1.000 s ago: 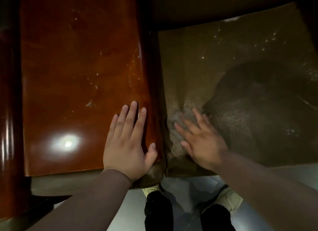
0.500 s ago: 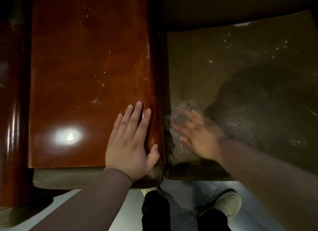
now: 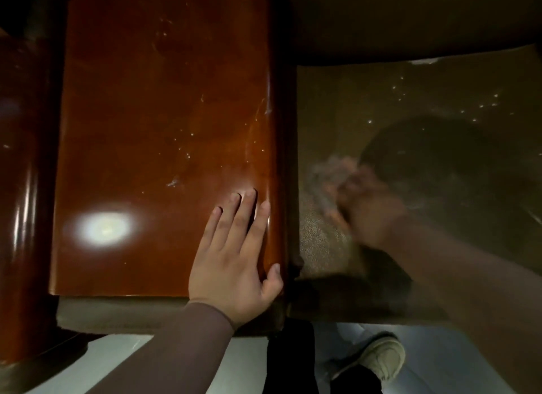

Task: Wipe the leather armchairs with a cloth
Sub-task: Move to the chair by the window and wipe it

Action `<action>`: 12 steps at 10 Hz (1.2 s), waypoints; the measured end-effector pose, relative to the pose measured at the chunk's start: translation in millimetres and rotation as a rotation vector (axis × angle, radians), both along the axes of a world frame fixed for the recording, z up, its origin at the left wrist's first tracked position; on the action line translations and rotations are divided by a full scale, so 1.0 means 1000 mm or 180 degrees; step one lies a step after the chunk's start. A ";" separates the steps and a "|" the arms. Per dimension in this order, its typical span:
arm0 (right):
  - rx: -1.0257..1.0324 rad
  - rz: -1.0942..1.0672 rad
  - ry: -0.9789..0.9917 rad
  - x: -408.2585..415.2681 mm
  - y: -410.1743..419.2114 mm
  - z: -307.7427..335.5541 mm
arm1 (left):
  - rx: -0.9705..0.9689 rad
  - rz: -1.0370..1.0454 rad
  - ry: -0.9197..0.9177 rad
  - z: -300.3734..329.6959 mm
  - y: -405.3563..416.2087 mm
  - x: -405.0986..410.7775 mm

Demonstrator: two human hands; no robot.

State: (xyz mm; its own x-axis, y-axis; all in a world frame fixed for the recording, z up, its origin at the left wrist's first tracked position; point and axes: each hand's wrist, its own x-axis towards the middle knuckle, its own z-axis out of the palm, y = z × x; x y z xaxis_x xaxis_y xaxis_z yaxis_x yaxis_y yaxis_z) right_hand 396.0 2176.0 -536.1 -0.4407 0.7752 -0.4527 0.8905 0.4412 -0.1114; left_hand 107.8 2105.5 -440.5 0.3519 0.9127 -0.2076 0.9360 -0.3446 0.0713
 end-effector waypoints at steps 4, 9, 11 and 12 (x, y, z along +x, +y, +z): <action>-0.0574 0.0134 -0.0249 -0.058 -0.026 0.027 | -0.0513 0.0055 0.0073 0.001 0.011 0.004; 0.0714 0.0316 0.0476 -0.033 0.069 -0.025 | 0.0290 0.0882 -0.0398 0.002 0.215 0.026; -0.0698 -0.2652 0.1082 -0.033 0.150 -0.028 | 0.0259 0.0860 -0.0467 -0.006 0.213 0.029; 0.0834 0.0694 0.0012 -0.060 0.135 -0.047 | 0.0228 0.0858 -0.0472 -0.003 0.211 0.027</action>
